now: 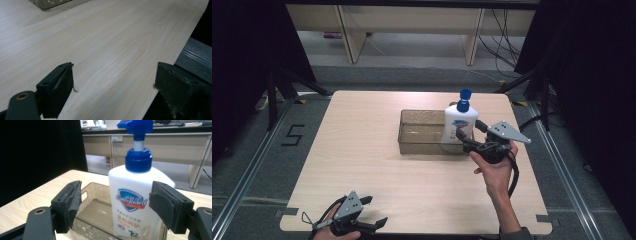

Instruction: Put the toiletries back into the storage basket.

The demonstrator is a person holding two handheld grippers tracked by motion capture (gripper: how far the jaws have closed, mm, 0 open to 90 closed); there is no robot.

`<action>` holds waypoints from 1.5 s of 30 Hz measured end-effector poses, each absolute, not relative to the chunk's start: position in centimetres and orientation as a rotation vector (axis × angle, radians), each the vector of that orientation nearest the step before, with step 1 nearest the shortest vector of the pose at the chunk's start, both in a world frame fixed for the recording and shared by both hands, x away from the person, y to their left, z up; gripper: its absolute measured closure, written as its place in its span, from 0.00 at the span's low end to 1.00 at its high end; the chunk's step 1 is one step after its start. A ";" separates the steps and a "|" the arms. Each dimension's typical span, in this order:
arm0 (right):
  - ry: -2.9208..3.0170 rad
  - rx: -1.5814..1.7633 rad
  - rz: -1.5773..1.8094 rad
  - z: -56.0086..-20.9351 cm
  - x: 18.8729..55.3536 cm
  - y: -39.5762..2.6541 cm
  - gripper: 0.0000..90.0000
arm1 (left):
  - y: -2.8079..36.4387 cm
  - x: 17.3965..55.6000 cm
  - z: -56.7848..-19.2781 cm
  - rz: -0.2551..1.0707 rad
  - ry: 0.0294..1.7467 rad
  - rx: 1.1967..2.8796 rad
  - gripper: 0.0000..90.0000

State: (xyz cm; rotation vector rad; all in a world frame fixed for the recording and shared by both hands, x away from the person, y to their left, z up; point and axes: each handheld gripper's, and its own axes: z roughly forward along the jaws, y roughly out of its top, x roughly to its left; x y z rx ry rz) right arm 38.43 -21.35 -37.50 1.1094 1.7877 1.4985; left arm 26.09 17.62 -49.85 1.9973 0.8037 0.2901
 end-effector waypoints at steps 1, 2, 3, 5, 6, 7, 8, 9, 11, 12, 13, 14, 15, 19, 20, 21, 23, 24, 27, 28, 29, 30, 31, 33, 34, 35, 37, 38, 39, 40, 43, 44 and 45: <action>1.796 1.122 1.505 -37.6 38.3 -21.2 0.29 | 17.6 26.1 -49.9 0.289 0.804 1.998 0.17; 1.794 1.117 1.509 -37.7 38.2 -21.2 0.29 | 17.7 26.1 -49.8 0.295 0.797 2.010 0.17; 1.801 1.106 1.508 -37.8 38.1 -21.2 0.29 | 17.7 26.1 -49.8 0.295 0.797 2.010 0.17; 1.815 1.122 1.516 -38.0 37.8 -21.0 0.29 | 17.7 26.1 -49.8 0.295 0.798 2.009 0.17; 1.818 1.113 1.523 -38.1 37.8 -21.0 0.29 | 17.6 26.1 -49.8 0.292 0.800 2.005 0.17; 1.824 1.119 1.517 -38.2 37.6 -21.0 0.29 | 17.6 26.1 -49.9 0.289 0.805 1.997 0.17; 1.824 1.113 1.521 -38.2 37.6 -21.0 0.29 | 17.6 26.1 -49.9 0.289 0.805 1.997 0.17; 1.824 1.116 1.526 -38.3 37.5 -20.9 0.29 | 17.6 26.1 -49.9 0.289 0.805 1.998 0.17; 1.832 1.115 1.524 -38.4 37.3 -20.9 0.29 | 17.6 26.1 -49.9 0.290 0.802 2.003 0.17; 1.833 1.119 1.525 -38.5 37.2 -20.9 0.29 | 17.6 26.1 -49.9 0.291 0.801 2.004 0.17; 1.837 1.098 1.514 -38.6 37.2 -21.0 0.29 | 17.6 26.1 -49.9 0.291 0.800 2.005 0.17; 1.843 1.114 1.527 -38.7 37.1 -20.9 0.29 | 17.7 26.1 -49.8 0.294 0.797 2.010 0.17; 1.836 1.109 1.521 -38.8 37.0 -20.9 0.29 | 17.7 26.1 -49.8 0.294 0.797 2.010 0.17; 1.855 1.121 1.527 -39.1 36.8 -20.8 0.29 | 17.7 26.1 -49.8 0.294 0.797 2.010 0.17; 1.860 1.135 1.535 -39.2 36.7 -20.7 0.29 | 17.7 26.1 -49.8 0.294 0.796 2.010 0.17; 1.857 1.136 1.538 -39.2 36.6 -20.7 0.29 | 17.6 26.1 -49.8 0.294 0.797 2.010 0.17; 1.868 1.130 1.543 -39.3 36.5 -20.6 0.29 | 17.7 26.1 -49.8 0.294 0.797 2.010 0.17; 1.862 1.137 1.549 -39.4 36.4 -20.6 0.29 | 17.7 26.1 -49.8 0.294 0.796 2.010 0.17; 1.879 1.123 1.539 -39.6 36.2 -20.6 0.29 | 17.7 26.1 -49.8 0.295 0.796 2.009 0.17; 1.879 1.123 1.539 -39.6 36.2 -20.6 0.29 | 17.7 26.1 -49.8 0.295 0.796 2.009 0.17; 1.878 1.117 1.546 -39.6 36.1 -20.5 0.28 | 17.7 26.1 -49.8 0.294 0.797 2.009 0.17; 1.883 1.116 1.535 -39.7 36.0 -20.6 0.28 | 17.7 26.1 -49.8 0.294 0.798 2.010 0.17; 1.888 1.124 1.549 -39.9 35.9 -20.5 0.28 | 17.7 26.1 -49.8 0.295 0.798 2.009 0.17; 1.898 1.130 1.544 -40.3 35.6 -20.4 0.27 | 17.7 26.1 -49.8 0.297 0.796 2.010 0.17; 1.898 1.130 1.544 -40.3 35.6 -20.4 0.27 | 17.6 26.1 -49.8 0.293 0.799 2.005 0.17; 1.900 1.115 1.547 -40.4 35.7 -20.4 0.27 | 17.6 26.1 -49.9 0.290 0.805 1.998 0.17; 1.911 1.115 1.541 -40.7 35.4 -20.5 0.26 | 17.7 26.1 -49.8 0.295 0.797 2.009 0.17; 1.917 1.127 1.554 -40.8 35.3 -20.4 0.26 | 17.7 26.1 -49.8 0.294 0.797 2.010 0.17; 1.930 1.124 1.539 -40.9 35.2 -20.5 0.25 | 17.7 26.1 -49.8 0.294 0.796 2.011 0.17; 1.921 1.125 1.550 -41.0 35.1 -20.4 0.25 | 17.7 26.1 -49.8 0.293 0.797 2.010 0.17; 1.927 1.135 1.556 -41.2 34.8 -20.4 0.24 | 17.6 26.1 -49.8 0.296 0.804 2.012 0.17; 1.923 1.148 1.570 -41.4 34.6 -20.3 0.24 | 17.6 26.0 -49.8 0.296 0.805 2.017 0.17; 1.929 1.112 1.563 -41.5 34.7 -20.4 0.24 | 17.6 26.0 -49.8 0.295 0.807 2.016 0.17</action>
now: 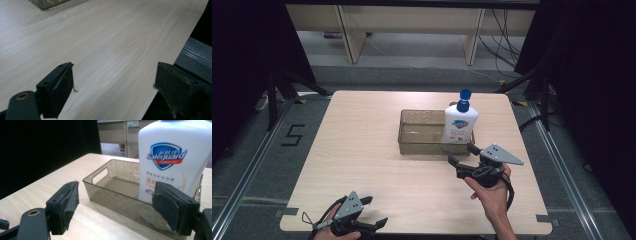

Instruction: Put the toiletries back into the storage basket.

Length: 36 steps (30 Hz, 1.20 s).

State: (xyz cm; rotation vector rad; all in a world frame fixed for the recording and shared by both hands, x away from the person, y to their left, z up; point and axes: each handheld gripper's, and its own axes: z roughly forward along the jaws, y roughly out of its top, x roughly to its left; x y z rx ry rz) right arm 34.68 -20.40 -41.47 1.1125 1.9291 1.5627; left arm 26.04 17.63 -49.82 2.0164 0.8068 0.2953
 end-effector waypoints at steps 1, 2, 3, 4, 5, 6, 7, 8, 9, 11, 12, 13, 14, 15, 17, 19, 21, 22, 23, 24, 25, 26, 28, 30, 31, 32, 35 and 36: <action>1.939 1.120 1.554 -41.5 34.5 -20.4 0.24 | 17.6 26.0 -49.8 0.296 0.807 2.016 0.17; 1.946 1.123 1.561 -41.7 34.4 -20.4 0.24 | 17.6 26.1 -49.8 0.295 0.805 2.015 0.17; 1.946 1.123 1.561 -41.7 34.4 -20.4 0.24 | 17.6 26.1 -49.8 0.295 0.805 2.015 0.17; 1.946 1.113 1.562 -41.8 34.4 -20.3 0.23 | 17.6 26.0 -49.8 0.296 0.806 2.016 0.17; 1.950 1.124 1.571 -41.9 34.3 -20.3 0.23 | 17.6 26.1 -49.8 0.297 0.806 2.015 0.17; 1.949 1.128 1.565 -42.0 34.2 -20.3 0.23 | 17.6 26.1 -49.9 0.289 0.802 2.004 0.17; 1.951 1.114 1.551 -42.1 34.1 -20.3 0.23 | 17.7 26.1 -49.8 0.294 0.798 2.010 0.17; 1.951 1.116 1.553 -42.1 34.1 -20.3 0.23 | 17.7 26.1 -49.8 0.294 0.798 2.010 0.17; 1.964 1.135 1.567 -42.2 33.9 -20.2 0.23 | 17.6 26.1 -49.9 0.297 0.800 2.010 0.17; 1.976 1.133 1.561 -42.3 33.6 -20.3 0.22 | 17.6 26.1 -49.9 0.289 0.805 1.998 0.17; 1.976 1.133 1.561 -42.3 33.6 -20.3 0.22 | 17.6 26.1 -49.9 0.289 0.805 1.998 0.17; 1.971 1.131 1.559 -42.5 33.4 -20.3 0.22 | 17.6 26.1 -49.9 0.289 0.805 1.998 0.17; 1.971 1.131 1.559 -42.5 33.4 -20.3 0.22 | 17.7 26.1 -49.8 0.295 0.798 2.009 0.17; 1.975 1.146 1.565 -42.5 33.3 -20.3 0.22 | 17.6 26.1 -49.9 0.290 0.804 2.000 0.17; 1.980 1.136 1.568 -42.7 33.2 -20.3 0.22 | 17.6 26.1 -49.9 0.291 0.805 1.998 0.17; 1.986 1.114 1.561 -42.8 33.0 -20.3 0.22 | 17.7 26.1 -49.8 0.300 0.798 2.012 0.17; 1.994 1.125 1.583 -43.1 32.8 -20.1 0.22 | 17.6 26.1 -49.9 0.291 0.805 1.998 0.17; 1.992 1.118 1.574 -43.2 32.7 -20.1 0.22 | 17.6 26.1 -49.9 0.292 0.805 1.998 0.17; 2.006 1.128 1.569 -43.3 32.5 -20.1 0.22 | 17.6 26.1 -49.9 0.292 0.804 1.999 0.17; 2.011 1.133 1.562 -43.4 32.5 -20.1 0.22 | 17.6 26.1 -49.9 0.294 0.806 2.000 0.17; 2.008 1.109 1.572 -43.5 32.4 -20.0 0.22 | 17.6 26.0 -49.9 0.295 0.807 2.002 0.17; 2.010 1.108 1.575 -43.6 32.4 -20.0 0.21 | 17.6 26.1 -49.9 0.292 0.805 2.000 0.17; 2.023 1.112 1.563 -43.7 32.2 -20.0 0.21 | 17.7 26.1 -49.8 0.297 0.796 2.012 0.17; 2.019 1.107 1.571 -43.9 32.1 -19.9 0.21 | 17.6 26.1 -49.9 0.295 0.806 2.003 0.17; 2.021 1.098 1.570 -44.0 32.1 -19.9 0.21 | 17.6 26.1 -49.9 0.295 0.807 2.002 0.17; 2.025 1.112 1.570 -44.0 32.0 -19.9 0.21 | 17.6 26.0 -49.8 0.296 0.808 2.007 0.17; 2.052 1.116 1.583 -44.2 31.6 -19.8 0.21 | 17.7 26.1 -49.9 0.297 0.799 2.016 0.17; 2.056 1.106 1.569 -44.3 31.5 -19.9 0.21 | 17.6 26.1 -49.8 0.295 0.803 2.017 0.17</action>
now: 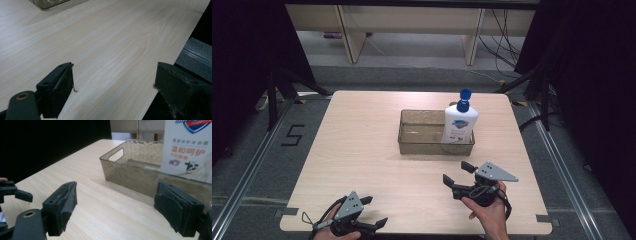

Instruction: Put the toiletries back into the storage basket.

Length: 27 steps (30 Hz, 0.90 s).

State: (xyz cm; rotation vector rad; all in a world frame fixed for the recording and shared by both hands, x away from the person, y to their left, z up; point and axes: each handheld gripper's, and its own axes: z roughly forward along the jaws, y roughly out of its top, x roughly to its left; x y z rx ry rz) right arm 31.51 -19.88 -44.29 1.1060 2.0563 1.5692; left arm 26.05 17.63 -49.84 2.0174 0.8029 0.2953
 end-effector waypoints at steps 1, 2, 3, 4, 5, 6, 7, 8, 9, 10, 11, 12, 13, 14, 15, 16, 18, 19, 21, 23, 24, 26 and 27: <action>2.054 1.142 1.590 -44.4 31.3 -19.7 0.20 | 17.6 26.0 -49.9 0.294 0.802 2.016 0.17; 2.064 1.123 1.587 -44.5 31.3 -19.7 0.20 | 17.6 26.1 -49.9 0.289 0.798 2.012 0.17; 2.069 1.121 1.580 -44.6 31.0 -19.8 0.20 | 17.6 26.1 -49.9 0.291 0.799 2.013 0.17; 2.069 1.121 1.580 -44.6 31.0 -19.8 0.20 | 17.6 26.0 -49.9 0.289 0.802 2.006 0.17; 2.074 1.104 1.568 -44.7 30.8 -19.9 0.19 | 17.6 26.0 -49.9 0.288 0.803 2.006 0.17; 2.074 1.104 1.568 -44.7 30.8 -19.9 0.19 | 17.6 26.0 -49.9 0.289 0.803 2.006 0.17; 2.088 1.108 1.551 -44.7 30.7 -20.0 0.19 | 17.6 26.0 -49.9 0.288 0.803 2.006 0.17; 2.083 1.104 1.578 -44.9 30.5 -20.1 0.19 | 17.6 26.0 -49.9 0.289 0.802 2.007 0.17; 2.083 1.104 1.578 -44.9 30.5 -20.1 0.19 | 17.6 26.1 -49.9 0.289 0.802 2.007 0.17; 2.079 1.122 1.571 -44.9 30.3 -20.1 0.19 | 17.5 26.0 -49.9 0.289 0.802 2.007 0.17; 2.088 1.128 1.570 -45.0 30.2 -20.2 0.19 | 17.5 26.1 -49.9 0.290 0.801 2.008 0.17; 2.081 1.124 1.567 -45.0 30.1 -20.3 0.19 | 17.5 26.1 -49.9 0.290 0.801 2.008 0.17; 2.078 1.123 1.565 -45.2 30.0 -20.4 0.19 | 17.5 26.1 -49.9 0.290 0.801 2.008 0.17; 2.091 1.148 1.553 -45.2 29.9 -20.4 0.19 | 17.6 26.1 -49.9 0.300 0.793 2.024 0.17; 2.097 1.131 1.550 -45.2 29.8 -20.6 0.18 | 17.6 26.1 -49.9 0.298 0.795 2.021 0.17; 2.101 1.136 1.564 -45.2 29.7 -20.6 0.18 | 17.6 26.1 -49.9 0.297 0.797 2.019 0.17; 2.100 1.127 1.552 -45.4 29.4 -20.7 0.18 | 17.6 26.1 -49.9 0.297 0.796 2.021 0.17; 2.101 1.126 1.557 -45.5 29.3 -20.7 0.18 | 17.6 26.1 -49.9 0.297 0.796 2.020 0.17; 2.110 1.127 1.563 -45.6 29.0 -20.7 0.17 | 17.5 26.1 -50.0 0.290 0.800 2.012 0.17; 2.115 1.131 1.564 -45.8 28.8 -20.7 0.17 | 17.5 26.1 -50.0 0.290 0.800 2.012 0.17; 2.120 1.132 1.561 -46.0 28.8 -20.7 0.17 | 17.6 26.1 -50.0 0.294 0.796 2.019 0.17; 2.134 1.139 1.550 -46.1 28.5 -20.8 0.17 | 17.6 26.1 -50.0 0.291 0.796 2.018 0.17; 2.131 1.167 1.571 -46.2 28.3 -20.7 0.17 | 17.6 26.1 -50.0 0.293 0.796 2.017 0.17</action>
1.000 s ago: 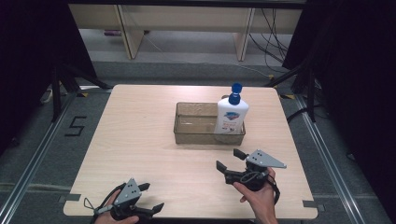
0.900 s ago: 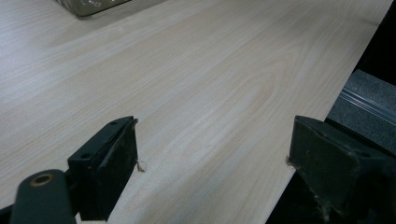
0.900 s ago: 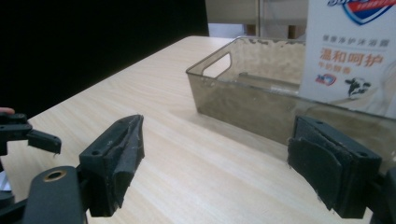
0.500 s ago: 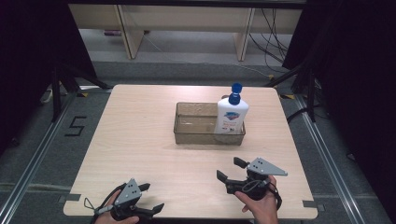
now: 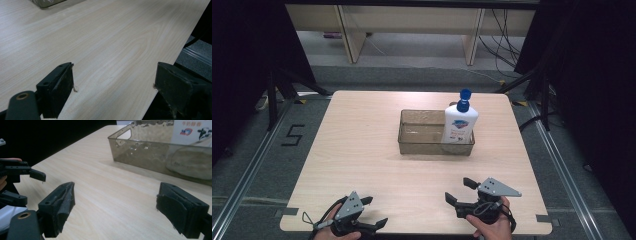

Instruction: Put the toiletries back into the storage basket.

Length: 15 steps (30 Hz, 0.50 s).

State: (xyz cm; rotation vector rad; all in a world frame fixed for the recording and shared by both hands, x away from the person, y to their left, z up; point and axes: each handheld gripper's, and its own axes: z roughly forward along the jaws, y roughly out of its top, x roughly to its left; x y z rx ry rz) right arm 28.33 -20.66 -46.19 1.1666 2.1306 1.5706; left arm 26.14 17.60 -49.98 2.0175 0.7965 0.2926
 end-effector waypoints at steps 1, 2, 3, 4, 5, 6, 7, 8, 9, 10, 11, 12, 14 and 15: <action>2.136 1.177 1.570 -46.2 28.2 -20.7 0.17 | 17.6 26.1 -50.0 0.292 0.797 2.018 0.17; 2.142 1.145 1.569 -46.4 28.3 -20.7 0.17 | 17.6 26.1 -50.0 0.301 0.800 2.012 0.17; 2.143 1.178 1.567 -46.4 28.1 -20.6 0.17 | 17.6 26.1 -50.0 0.298 0.799 2.014 0.17; 2.144 1.147 1.565 -46.5 28.1 -20.7 0.17 | 17.6 26.1 -50.0 0.297 0.801 2.022 0.17; 2.140 1.152 1.559 -46.5 28.0 -20.7 0.17 | 17.5 26.1 -50.0 0.298 0.799 2.011 0.17; 2.147 1.150 1.558 -46.6 27.9 -20.7 0.17 | 17.6 26.1 -50.0 0.291 0.796 2.019 0.17; 2.143 1.136 1.556 -46.7 27.9 -20.8 0.17 | 17.6 26.1 -50.0 0.294 0.798 2.019 0.17; 2.157 1.172 1.559 -46.7 27.6 -20.7 0.17 | 17.6 26.1 -50.0 0.292 0.797 2.020 0.17; 2.157 1.175 1.541 -46.9 27.5 -20.8 0.17 | 17.6 26.1 -50.0 0.290 0.797 2.021 0.17; 2.157 1.175 1.541 -46.9 27.5 -20.8 0.17 | 17.6 26.1 -50.0 0.290 0.797 2.021 0.17; 2.166 1.195 1.527 -47.1 27.4 -20.7 0.17 | 17.6 26.1 -50.0 0.293 0.800 2.023 0.17; 2.166 1.195 1.527 -47.1 27.4 -20.7 0.17 | 17.5 26.1 -50.1 0.287 0.799 2.020 0.17; 2.174 1.226 1.522 -47.2 27.1 -20.5 0.17 | 17.5 26.1 -50.1 0.290 0.802 2.027 0.17; 2.185 1.179 1.517 -47.3 27.1 -20.7 0.17 | 17.5 26.1 -50.1 0.289 0.802 2.026 0.17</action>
